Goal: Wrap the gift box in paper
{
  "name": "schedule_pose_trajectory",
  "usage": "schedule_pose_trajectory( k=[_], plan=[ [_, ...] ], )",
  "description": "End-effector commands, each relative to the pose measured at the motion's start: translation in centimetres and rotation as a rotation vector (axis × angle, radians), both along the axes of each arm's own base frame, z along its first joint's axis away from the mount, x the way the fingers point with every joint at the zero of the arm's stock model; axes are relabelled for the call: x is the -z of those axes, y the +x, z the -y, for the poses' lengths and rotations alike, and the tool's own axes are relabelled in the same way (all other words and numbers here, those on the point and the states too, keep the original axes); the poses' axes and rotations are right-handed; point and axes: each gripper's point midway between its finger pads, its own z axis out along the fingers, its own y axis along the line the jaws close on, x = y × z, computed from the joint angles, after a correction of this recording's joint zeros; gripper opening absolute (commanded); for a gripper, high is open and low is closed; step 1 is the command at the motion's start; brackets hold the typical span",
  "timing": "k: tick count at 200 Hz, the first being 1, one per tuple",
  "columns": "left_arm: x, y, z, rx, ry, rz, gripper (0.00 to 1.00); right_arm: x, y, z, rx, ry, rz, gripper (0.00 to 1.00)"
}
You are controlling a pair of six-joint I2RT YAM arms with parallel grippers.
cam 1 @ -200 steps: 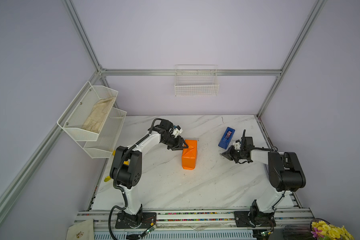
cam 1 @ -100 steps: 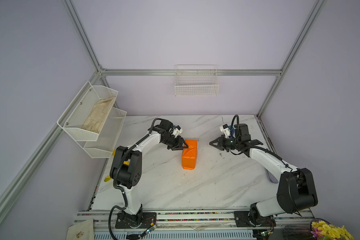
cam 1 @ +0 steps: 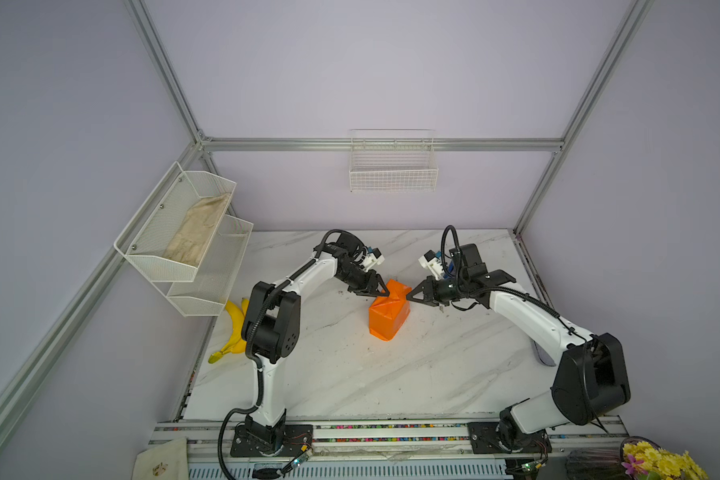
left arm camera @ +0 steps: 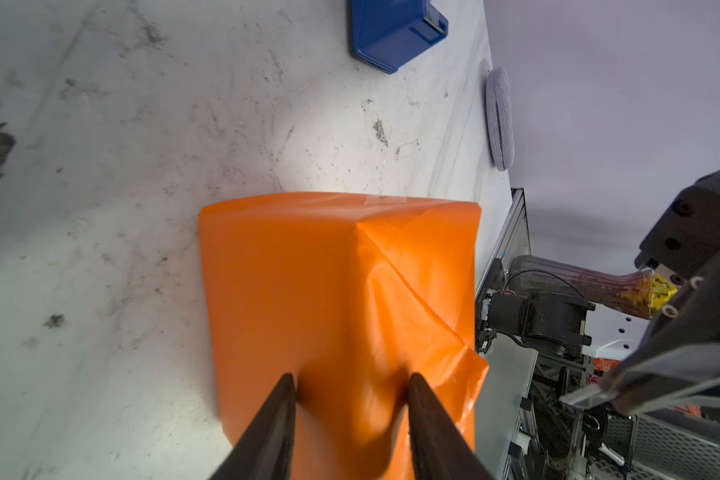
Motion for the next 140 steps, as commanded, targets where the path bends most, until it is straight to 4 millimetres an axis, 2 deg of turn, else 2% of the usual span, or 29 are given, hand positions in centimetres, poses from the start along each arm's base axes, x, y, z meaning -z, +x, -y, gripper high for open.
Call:
schedule_pose_trajectory(
  k=[1, 26, 50, 140],
  plan=[
    [2.2, -2.8, 0.7, 0.169, 0.091, -0.015, 0.42, -0.2, -1.8, -0.2, -0.075, -0.025, -0.007, 0.00],
    [2.0, -4.1, 2.0, 0.269, 0.074, -0.009, 0.42, -0.2, -3.0, -0.1, -0.094, -0.011, -0.033, 0.00],
    [2.1, -4.9, 2.4, 0.320, 0.078, -0.004, 0.43, 0.5, -3.6, 0.0, -0.104, -0.014, -0.058, 0.00],
    [2.4, -4.9, 1.9, 0.327, 0.110, 0.002, 0.43, 2.0, -4.7, -0.5, -0.134, 0.032, -0.170, 0.00]
  ],
)
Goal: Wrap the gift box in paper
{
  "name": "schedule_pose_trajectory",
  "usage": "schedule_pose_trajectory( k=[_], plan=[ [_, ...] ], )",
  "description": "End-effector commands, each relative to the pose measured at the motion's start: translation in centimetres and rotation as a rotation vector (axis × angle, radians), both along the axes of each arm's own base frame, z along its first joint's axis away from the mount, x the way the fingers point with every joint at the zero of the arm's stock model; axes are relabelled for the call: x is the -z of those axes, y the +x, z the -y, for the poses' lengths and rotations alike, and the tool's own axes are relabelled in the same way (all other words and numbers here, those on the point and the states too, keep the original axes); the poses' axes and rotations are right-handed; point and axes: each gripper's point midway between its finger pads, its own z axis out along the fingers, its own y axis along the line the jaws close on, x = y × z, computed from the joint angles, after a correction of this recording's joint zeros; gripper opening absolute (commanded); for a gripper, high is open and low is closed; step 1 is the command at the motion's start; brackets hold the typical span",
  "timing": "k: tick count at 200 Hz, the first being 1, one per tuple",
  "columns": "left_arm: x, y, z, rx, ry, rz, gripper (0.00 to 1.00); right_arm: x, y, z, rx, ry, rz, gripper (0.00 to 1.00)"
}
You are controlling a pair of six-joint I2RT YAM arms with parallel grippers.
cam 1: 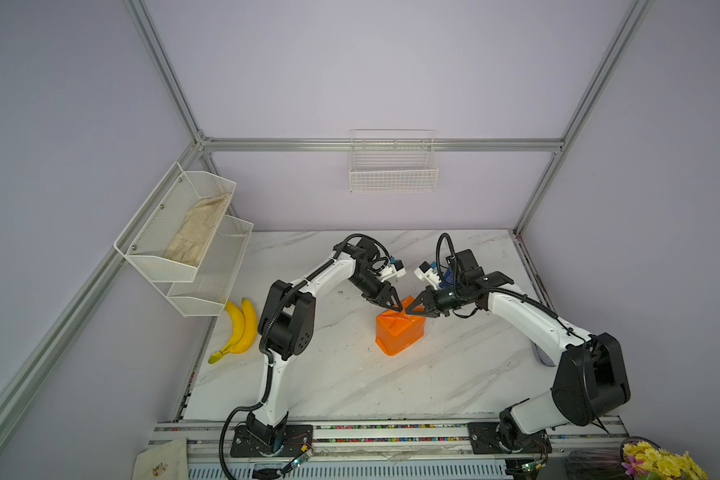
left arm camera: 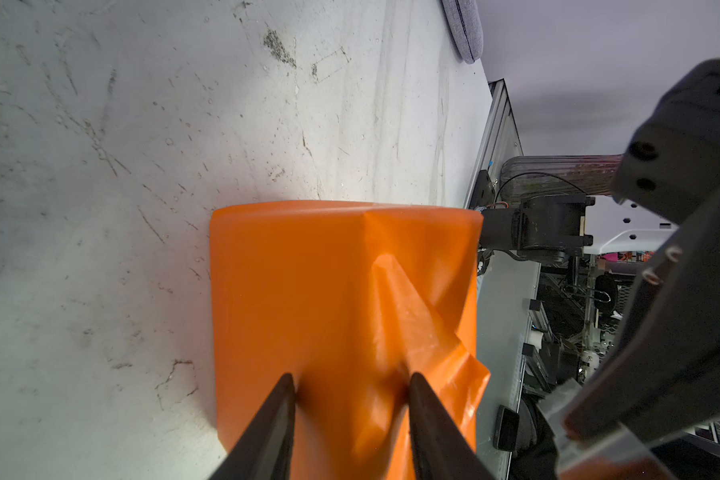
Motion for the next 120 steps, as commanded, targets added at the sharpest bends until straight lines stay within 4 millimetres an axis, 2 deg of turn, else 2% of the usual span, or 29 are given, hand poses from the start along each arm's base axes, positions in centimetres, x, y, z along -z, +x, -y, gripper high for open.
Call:
schedule_pose_trajectory(
  k=[1, 63, 120],
  plan=[
    [2.2, -0.2, -1.3, 0.042, 0.123, 0.018, 0.43, 1.0, -1.2, -0.1, -0.027, 0.011, -0.063, 0.00],
    [2.2, -0.4, -1.4, 0.041, 0.130, 0.015, 0.43, 2.6, -1.3, -0.1, -0.013, -0.002, -0.114, 0.00],
    [2.2, -0.5, -1.4, 0.043, 0.128, 0.013, 0.43, 3.8, -0.6, 0.1, 0.017, -0.046, -0.129, 0.00]
  ],
)
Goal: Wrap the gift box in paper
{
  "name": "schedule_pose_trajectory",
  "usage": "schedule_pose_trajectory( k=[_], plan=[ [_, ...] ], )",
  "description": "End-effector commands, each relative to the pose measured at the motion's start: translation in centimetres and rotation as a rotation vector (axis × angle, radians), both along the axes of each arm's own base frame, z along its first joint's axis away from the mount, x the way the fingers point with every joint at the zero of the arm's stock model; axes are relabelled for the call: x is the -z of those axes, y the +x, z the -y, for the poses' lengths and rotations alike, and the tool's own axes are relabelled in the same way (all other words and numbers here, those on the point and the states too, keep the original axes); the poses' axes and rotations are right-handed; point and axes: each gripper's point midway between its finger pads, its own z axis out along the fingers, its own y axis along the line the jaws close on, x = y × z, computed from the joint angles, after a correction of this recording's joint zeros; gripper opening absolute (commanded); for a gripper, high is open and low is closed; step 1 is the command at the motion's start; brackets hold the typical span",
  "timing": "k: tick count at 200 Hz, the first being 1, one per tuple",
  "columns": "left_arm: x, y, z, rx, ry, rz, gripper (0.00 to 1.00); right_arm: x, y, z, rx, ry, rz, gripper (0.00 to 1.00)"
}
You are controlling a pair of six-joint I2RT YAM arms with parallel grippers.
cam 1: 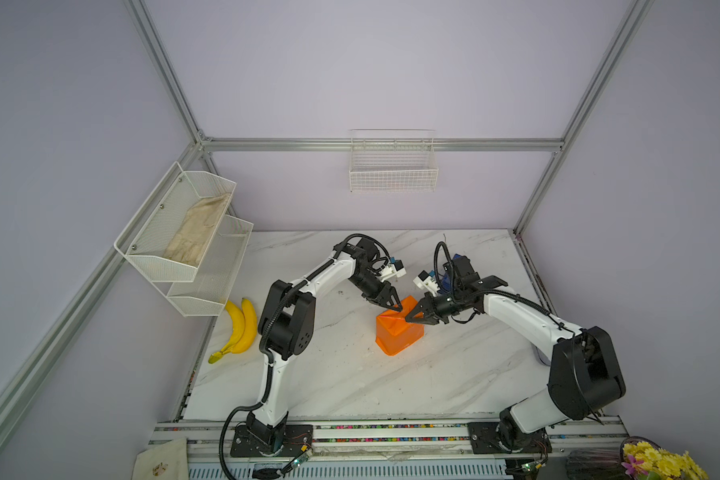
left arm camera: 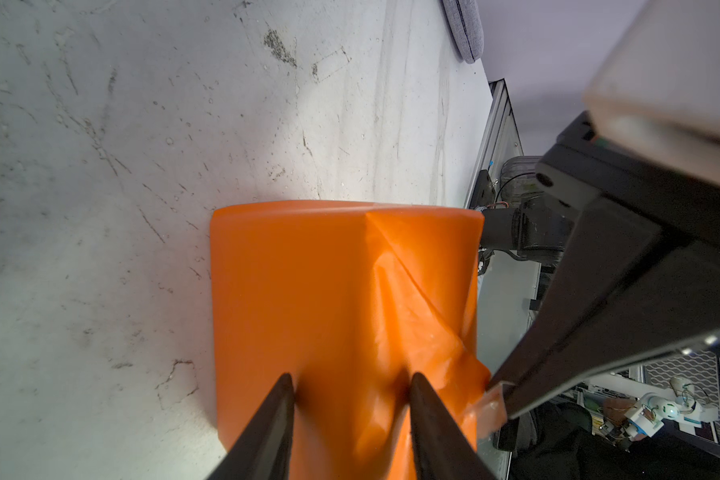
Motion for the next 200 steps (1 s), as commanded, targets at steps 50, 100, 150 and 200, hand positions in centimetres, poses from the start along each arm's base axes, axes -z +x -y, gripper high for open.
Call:
schedule_pose_trajectory(
  k=[50, 100, 150, 200],
  plan=[
    [2.0, -0.4, -1.4, 0.042, 0.125, 0.019, 0.43, 2.8, 0.3, 0.6, 0.042, -0.092, -0.066, 0.00],
    [-1.3, 1.5, -2.4, -0.039, 0.134, 0.102, 0.44, 4.5, -0.7, 1.4, 0.040, -0.151, -0.107, 0.00],
    [-9.4, 4.0, -4.2, -0.169, 0.037, 0.278, 0.52, 5.1, -0.7, 1.5, 0.039, -0.158, -0.126, 0.00],
    [-7.9, 2.0, -1.7, -0.094, 0.003, 0.227, 0.63, 5.1, -0.7, 1.5, 0.041, -0.162, -0.123, 0.00]
  ],
)
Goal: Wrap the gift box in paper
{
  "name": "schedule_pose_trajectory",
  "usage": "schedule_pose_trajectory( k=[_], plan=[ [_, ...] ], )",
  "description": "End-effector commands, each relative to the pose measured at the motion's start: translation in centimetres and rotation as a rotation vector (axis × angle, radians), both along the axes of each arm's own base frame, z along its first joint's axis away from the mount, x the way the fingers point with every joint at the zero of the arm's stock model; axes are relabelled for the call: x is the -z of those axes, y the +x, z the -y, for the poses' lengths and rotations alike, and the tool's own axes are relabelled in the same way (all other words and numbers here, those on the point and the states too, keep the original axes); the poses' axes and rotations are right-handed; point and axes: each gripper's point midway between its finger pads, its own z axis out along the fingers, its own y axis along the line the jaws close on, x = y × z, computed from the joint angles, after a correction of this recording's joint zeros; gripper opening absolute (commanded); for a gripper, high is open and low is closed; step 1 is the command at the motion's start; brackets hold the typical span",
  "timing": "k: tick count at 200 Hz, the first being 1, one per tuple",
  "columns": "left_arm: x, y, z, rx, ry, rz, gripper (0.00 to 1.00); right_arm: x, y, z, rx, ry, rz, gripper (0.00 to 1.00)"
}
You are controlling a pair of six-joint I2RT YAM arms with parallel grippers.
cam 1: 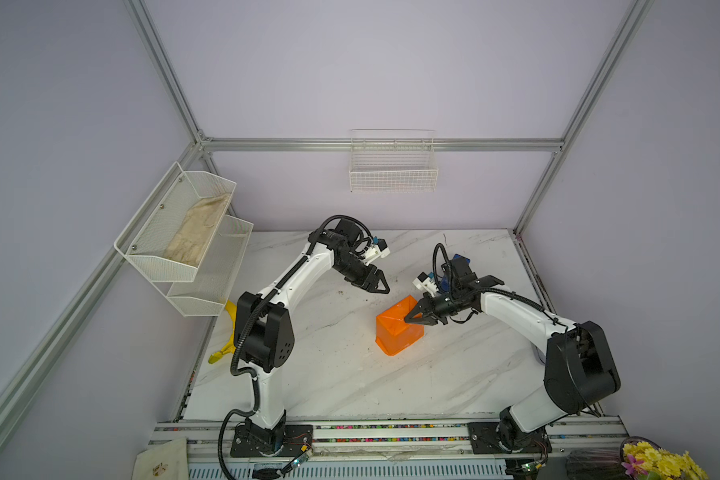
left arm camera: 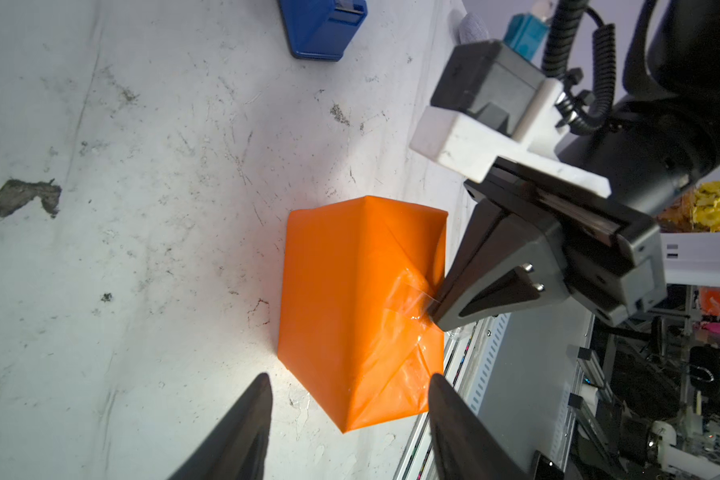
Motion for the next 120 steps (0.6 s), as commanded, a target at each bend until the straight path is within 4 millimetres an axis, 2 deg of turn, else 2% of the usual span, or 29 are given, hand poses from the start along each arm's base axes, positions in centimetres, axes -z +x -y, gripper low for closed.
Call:
schedule_pose_trajectory(
  k=[1, 23, 45, 81, 120],
  plan=[
    [-1.0, -0.4, 2.4, 0.055, -0.026, 0.041, 0.63, 3.9, -1.1, 1.5, 0.017, -0.135, -0.083, 0.00],
    [1.5, -0.6, 3.1, 0.062, 0.022, -0.001, 0.65, 3.8, -1.1, 1.4, 0.017, -0.134, -0.081, 0.00],
    [3.2, -0.5, 3.7, 0.061, 0.058, -0.019, 0.64, 3.7, -1.2, 1.5, 0.017, -0.136, -0.083, 0.00],
    [4.1, -0.9, 4.9, 0.081, 0.037, -0.050, 0.64, 3.7, -1.1, 1.5, 0.017, -0.137, -0.079, 0.00],
    [5.2, -0.6, 5.1, 0.061, 0.047, -0.072, 0.61, 3.6, -1.2, 1.6, 0.019, -0.139, -0.080, 0.00]
  ],
)
